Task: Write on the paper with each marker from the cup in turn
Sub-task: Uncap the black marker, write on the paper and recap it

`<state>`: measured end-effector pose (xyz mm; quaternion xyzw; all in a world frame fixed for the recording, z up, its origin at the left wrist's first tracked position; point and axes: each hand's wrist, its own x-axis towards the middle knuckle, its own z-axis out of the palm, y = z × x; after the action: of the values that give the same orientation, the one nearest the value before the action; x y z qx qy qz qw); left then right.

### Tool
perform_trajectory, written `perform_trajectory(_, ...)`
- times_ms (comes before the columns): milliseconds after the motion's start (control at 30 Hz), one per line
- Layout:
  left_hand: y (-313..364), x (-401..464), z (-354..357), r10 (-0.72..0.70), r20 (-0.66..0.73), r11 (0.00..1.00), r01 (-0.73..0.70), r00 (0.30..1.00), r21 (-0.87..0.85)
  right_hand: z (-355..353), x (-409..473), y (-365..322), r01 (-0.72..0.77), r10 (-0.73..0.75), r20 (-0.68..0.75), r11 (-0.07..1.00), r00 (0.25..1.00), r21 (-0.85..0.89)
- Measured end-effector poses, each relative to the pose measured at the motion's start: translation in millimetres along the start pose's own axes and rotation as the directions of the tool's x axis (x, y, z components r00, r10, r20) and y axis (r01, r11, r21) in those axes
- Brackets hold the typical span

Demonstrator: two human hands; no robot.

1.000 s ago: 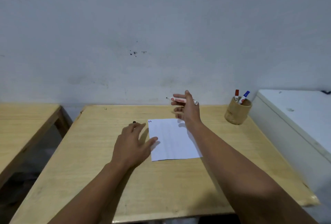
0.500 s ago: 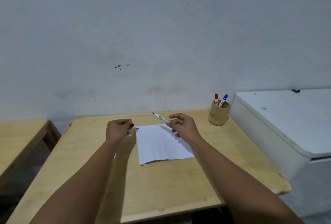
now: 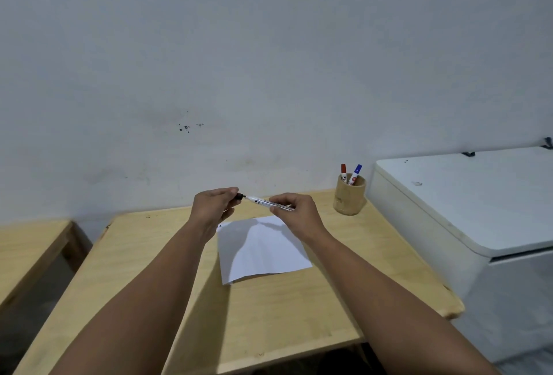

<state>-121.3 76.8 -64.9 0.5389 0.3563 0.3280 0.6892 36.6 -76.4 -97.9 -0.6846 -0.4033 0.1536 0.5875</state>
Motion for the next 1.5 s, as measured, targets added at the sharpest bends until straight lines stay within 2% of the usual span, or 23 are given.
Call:
perform_trajectory(300, 2, -1, 21, 0.054, 0.008, 0.994, -0.055, 0.998, 0.093, -12, -3, -4, -0.016, 0.016, -0.030, 1.000, 0.999, 0.011)
perform_trajectory(667, -7, -3, 59, 0.033, 0.000, 0.992, -0.032, 0.999, 0.125, -31, -2, -4, -0.013, 0.009, -0.062, 0.998, 0.998, -0.066)
perform_trajectory(767, -6, -5, 77, 0.039, -0.010, 0.985, -0.036, 0.999, 0.170, -43, 3, -5, -0.043, 0.034, -0.052, 0.984, 0.998, -0.175)
perform_trajectory(867, 10, -9, 111, 0.116, 0.169, 0.962, -0.153, 0.979, 0.226, -68, 15, -8, -0.043, 0.057, 0.019, 0.897, 0.998, -0.439)
perform_trajectory(933, 21, -9, 142, 0.166, 0.262, 0.952, -0.224, 0.951, 0.209, -89, 29, -12, -0.043, 0.024, -0.044, 0.855, 0.999, -0.517)
perform_trajectory(1000, 21, -3, 173, 0.210, 0.277, 0.935, -0.275, 0.938, 0.222, -111, 43, -19, -0.083, -0.002, -0.172, 0.870, 0.985, -0.487)
perform_trajectory(1067, 10, 7, 195, 0.236, 0.263, 0.871, -0.324, 0.936, 0.370, -136, 57, -24, -0.121, -0.006, -0.300, 0.907, 0.954, -0.403)
perform_trajectory(1167, -19, 22, 220, 0.170, 0.329, 0.731, -0.343, 0.929, 0.590, -166, 74, -19, -0.153, -0.009, -0.403, 0.917, 0.915, -0.368)
perform_trajectory(1333, -68, 49, 255, 0.048, 0.371, 0.688, -0.300, 0.927, 0.661, -186, 94, 3, -0.215, 0.025, -0.423, 0.888, 0.906, -0.407)
perform_trajectory(1500, -95, 65, 273, 0.067, 0.397, 0.755, -0.306, 0.915, 0.580, -183, 101, 33, -0.277, 0.089, -0.367, 0.821, 0.926, -0.499)
